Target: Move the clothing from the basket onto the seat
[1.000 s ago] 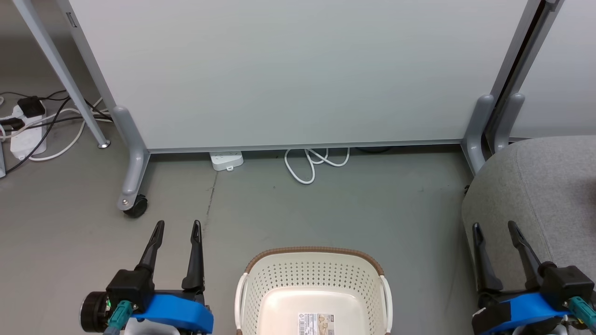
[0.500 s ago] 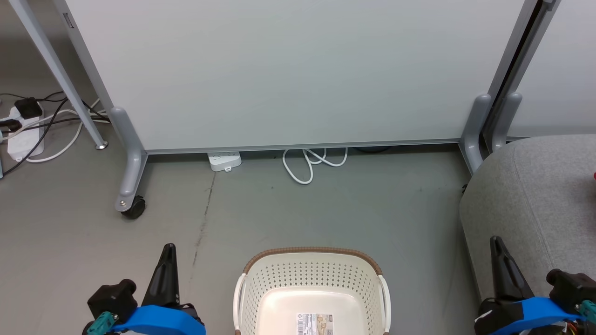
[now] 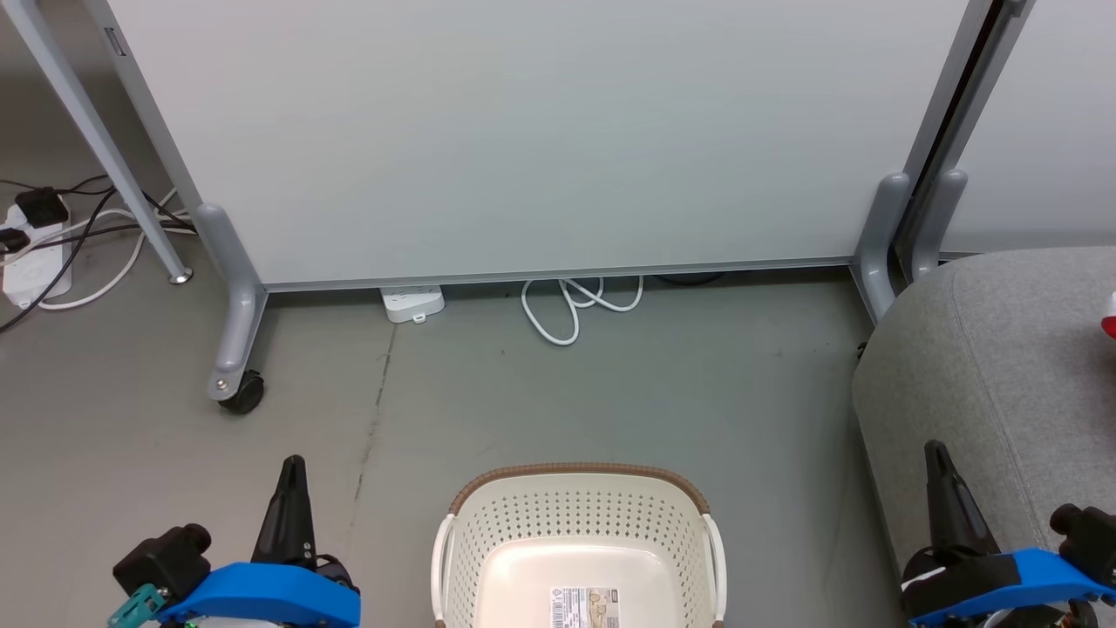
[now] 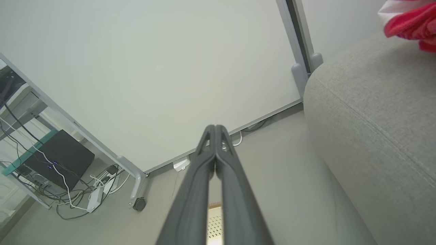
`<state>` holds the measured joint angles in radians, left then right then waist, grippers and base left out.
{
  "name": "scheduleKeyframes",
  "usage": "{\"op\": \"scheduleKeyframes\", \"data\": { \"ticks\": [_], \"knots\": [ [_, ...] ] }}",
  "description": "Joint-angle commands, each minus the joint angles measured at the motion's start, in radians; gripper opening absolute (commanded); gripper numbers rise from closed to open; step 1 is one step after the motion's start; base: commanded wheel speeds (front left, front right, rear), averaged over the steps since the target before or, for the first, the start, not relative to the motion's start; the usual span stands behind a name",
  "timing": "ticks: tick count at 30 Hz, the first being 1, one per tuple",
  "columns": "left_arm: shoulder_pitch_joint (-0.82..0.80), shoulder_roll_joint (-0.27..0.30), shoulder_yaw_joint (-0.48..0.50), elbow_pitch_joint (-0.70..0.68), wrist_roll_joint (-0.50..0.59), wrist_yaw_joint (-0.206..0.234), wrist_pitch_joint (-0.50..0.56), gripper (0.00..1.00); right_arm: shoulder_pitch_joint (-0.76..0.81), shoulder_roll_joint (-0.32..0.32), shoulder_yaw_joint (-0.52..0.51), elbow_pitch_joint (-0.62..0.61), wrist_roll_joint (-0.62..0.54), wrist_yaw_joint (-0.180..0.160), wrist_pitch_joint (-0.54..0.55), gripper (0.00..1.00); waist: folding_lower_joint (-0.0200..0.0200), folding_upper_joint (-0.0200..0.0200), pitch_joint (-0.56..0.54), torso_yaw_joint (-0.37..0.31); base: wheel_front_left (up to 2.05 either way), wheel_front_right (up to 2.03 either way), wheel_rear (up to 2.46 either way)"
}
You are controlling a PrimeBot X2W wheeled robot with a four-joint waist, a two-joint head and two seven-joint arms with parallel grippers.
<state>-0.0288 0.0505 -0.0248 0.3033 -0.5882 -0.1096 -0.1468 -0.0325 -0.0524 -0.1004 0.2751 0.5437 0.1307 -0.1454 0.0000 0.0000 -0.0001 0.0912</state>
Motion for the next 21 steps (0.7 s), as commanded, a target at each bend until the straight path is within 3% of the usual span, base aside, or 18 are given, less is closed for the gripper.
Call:
{"op": "scheduleKeyframes", "data": {
  "ticks": [1,21],
  "knots": [
    [-0.036,0.000,0.010,-0.020,-0.036,-0.005,0.008,0.00,-0.027,-0.002,-0.001,-0.017,0.039,0.000,0.007,0.00,0.0000,0.0000,0.000,-0.001,0.00,0.00,0.00],
    [-0.052,0.000,0.047,-0.032,-0.315,-0.010,0.080,0.00,-0.045,-0.001,-0.005,-0.023,0.330,0.000,0.079,0.00,0.0000,0.0000,0.001,-0.019,0.00,0.00,0.00]
  ]
}}
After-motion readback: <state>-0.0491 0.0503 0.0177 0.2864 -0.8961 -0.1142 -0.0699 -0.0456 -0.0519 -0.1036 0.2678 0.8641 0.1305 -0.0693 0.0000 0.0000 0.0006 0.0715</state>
